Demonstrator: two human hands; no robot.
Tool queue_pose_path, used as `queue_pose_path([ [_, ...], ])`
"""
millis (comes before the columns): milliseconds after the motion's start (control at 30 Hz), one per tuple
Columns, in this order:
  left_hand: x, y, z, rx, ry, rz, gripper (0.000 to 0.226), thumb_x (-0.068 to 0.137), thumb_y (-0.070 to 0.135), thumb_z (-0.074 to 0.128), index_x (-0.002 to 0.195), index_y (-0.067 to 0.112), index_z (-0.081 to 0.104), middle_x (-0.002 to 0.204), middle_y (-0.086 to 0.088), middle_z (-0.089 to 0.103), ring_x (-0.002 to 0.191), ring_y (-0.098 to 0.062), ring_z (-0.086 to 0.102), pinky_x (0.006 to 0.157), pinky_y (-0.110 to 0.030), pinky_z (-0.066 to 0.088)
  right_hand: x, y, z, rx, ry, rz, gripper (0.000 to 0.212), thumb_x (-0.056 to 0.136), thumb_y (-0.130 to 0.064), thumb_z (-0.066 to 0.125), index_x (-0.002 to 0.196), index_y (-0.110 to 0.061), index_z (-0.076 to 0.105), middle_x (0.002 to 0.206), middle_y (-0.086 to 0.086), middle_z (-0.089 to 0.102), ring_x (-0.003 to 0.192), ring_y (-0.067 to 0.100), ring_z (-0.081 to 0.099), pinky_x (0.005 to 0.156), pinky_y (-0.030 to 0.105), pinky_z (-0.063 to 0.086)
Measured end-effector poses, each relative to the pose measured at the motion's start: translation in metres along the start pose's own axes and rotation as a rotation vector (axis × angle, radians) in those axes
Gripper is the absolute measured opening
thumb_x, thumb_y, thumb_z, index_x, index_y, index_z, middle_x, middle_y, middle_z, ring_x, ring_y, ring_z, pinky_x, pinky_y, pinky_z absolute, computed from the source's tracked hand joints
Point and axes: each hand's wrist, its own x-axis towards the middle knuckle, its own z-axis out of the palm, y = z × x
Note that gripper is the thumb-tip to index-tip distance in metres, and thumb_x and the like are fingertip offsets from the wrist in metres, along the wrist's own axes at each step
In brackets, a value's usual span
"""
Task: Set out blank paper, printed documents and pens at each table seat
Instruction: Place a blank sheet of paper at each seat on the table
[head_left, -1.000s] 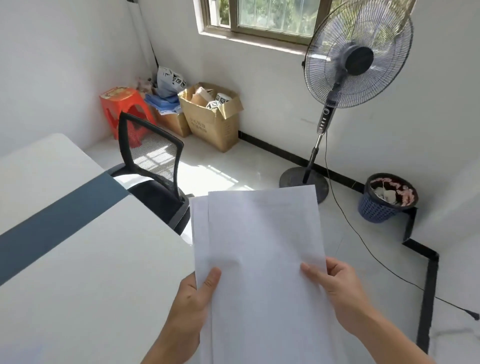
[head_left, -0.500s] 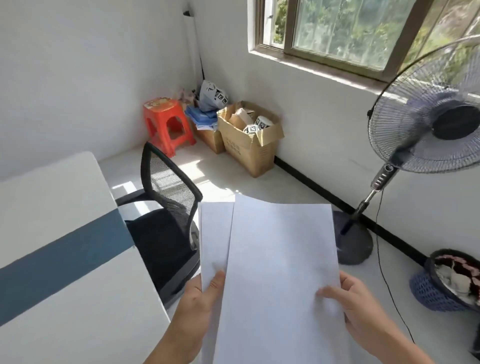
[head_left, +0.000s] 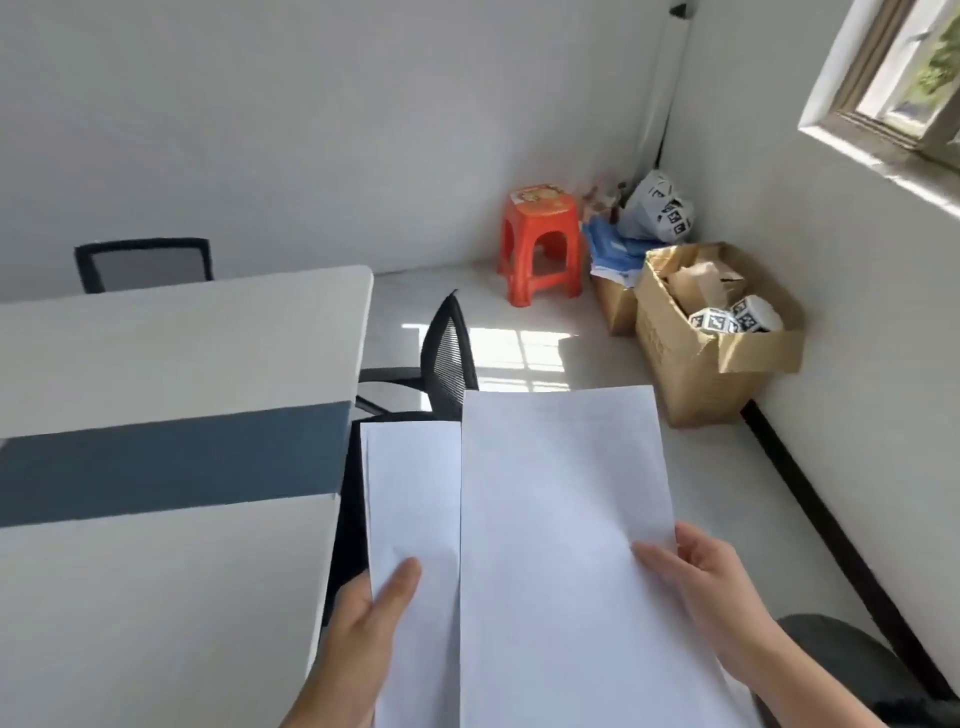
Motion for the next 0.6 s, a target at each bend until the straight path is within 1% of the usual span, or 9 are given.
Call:
queue_pose_path([
  [33,0.005,0.003,-0.001,-0.025,0.062,0.006,0.03,0.083,0.034,0.07,0.107,0.016,0.07,0.101,0.003,0.077,0.099,-0.012,0.071,0.09,-0.035,0.05,0.018,-0.011,0.006,-0.026,-0.047,-0.003,0.015,0.088,-0.004,0.065,0.095,0.01,0.063,0.096,0.036,0.067,0.077,0.038,0.066,0.077,0.059,0.051],
  [100,0.017,0.006,-0.007,-0.094,0.178,0.009,0.01,0.092,0.022,0.062,0.096,0.016,0.069,0.083,0.011,0.077,0.078,-0.001,0.072,0.074,-0.029,0.048,0.051,-0.03,0.022,-0.08,-0.143,-0.023,0.023,0.083,-0.009,0.069,0.094,0.01,0.061,0.097,0.04,0.064,0.075,0.036,0.063,0.072,0.053,0.049],
  [167,0.031,0.008,-0.016,-0.151,0.275,0.022,0.009,0.092,0.02,0.058,0.092,0.017,0.066,0.072,0.016,0.075,0.066,0.003,0.07,0.067,-0.026,0.045,0.085,-0.047,0.042,-0.137,-0.234,-0.02,0.03,0.075,-0.015,0.068,0.093,0.008,0.061,0.092,0.04,0.064,0.073,0.035,0.061,0.069,0.048,0.046],
  [233,0.049,0.014,-0.026,-0.177,0.348,0.023,0.011,0.093,0.022,0.057,0.094,0.016,0.067,0.073,0.014,0.076,0.069,-0.003,0.071,0.067,-0.028,0.046,0.115,-0.062,0.064,-0.202,-0.302,-0.045,0.02,0.08,-0.011,0.067,0.091,0.005,0.064,0.09,0.039,0.064,0.071,0.034,0.062,0.067,0.047,0.046],
  [300,0.071,0.02,-0.038,-0.205,0.416,0.019,0.014,0.094,0.022,0.056,0.094,0.015,0.068,0.075,0.013,0.076,0.068,-0.002,0.071,0.066,-0.027,0.046,0.141,-0.078,0.087,-0.264,-0.335,-0.071,0.007,0.088,-0.003,0.064,0.089,0.002,0.068,0.089,0.033,0.07,0.071,0.035,0.066,0.068,0.05,0.051],
  [367,0.094,0.028,-0.049,-0.23,0.464,0.037,0.016,0.095,0.023,0.055,0.094,0.015,0.068,0.078,0.011,0.077,0.071,-0.001,0.07,0.065,-0.025,0.046,0.166,-0.098,0.109,-0.322,-0.353,-0.081,0.008,0.088,-0.004,0.064,0.091,-0.002,0.072,0.09,0.028,0.073,0.075,0.042,0.07,0.074,0.058,0.055],
  [433,0.116,0.043,-0.057,-0.24,0.466,0.055,0.019,0.096,0.023,0.054,0.096,0.013,0.069,0.083,0.008,0.078,0.074,-0.003,0.07,0.066,-0.025,0.047,0.191,-0.12,0.132,-0.379,-0.38,-0.109,0.008,0.086,-0.006,0.066,0.091,-0.004,0.073,0.089,0.026,0.073,0.076,0.048,0.069,0.075,0.059,0.055],
  [533,0.139,0.056,-0.072,-0.251,0.538,0.061,0.021,0.098,0.024,0.051,0.095,0.014,0.069,0.082,0.013,0.077,0.077,0.002,0.07,0.068,-0.025,0.046,0.231,-0.151,0.171,-0.438,-0.388,-0.152,0.008,0.087,-0.005,0.065,0.087,-0.005,0.073,0.082,0.025,0.072,0.063,0.035,0.065,0.067,0.048,0.054],
  [600,0.143,0.062,-0.079,-0.279,0.612,0.074,0.021,0.098,0.025,0.052,0.098,0.014,0.069,0.085,0.013,0.077,0.08,0.002,0.07,0.07,-0.025,0.047,0.255,-0.163,0.2,-0.459,-0.422,-0.15,0.008,0.088,-0.004,0.064,0.09,-0.003,0.072,0.078,0.022,0.072,0.063,0.029,0.065,0.066,0.042,0.053],
])
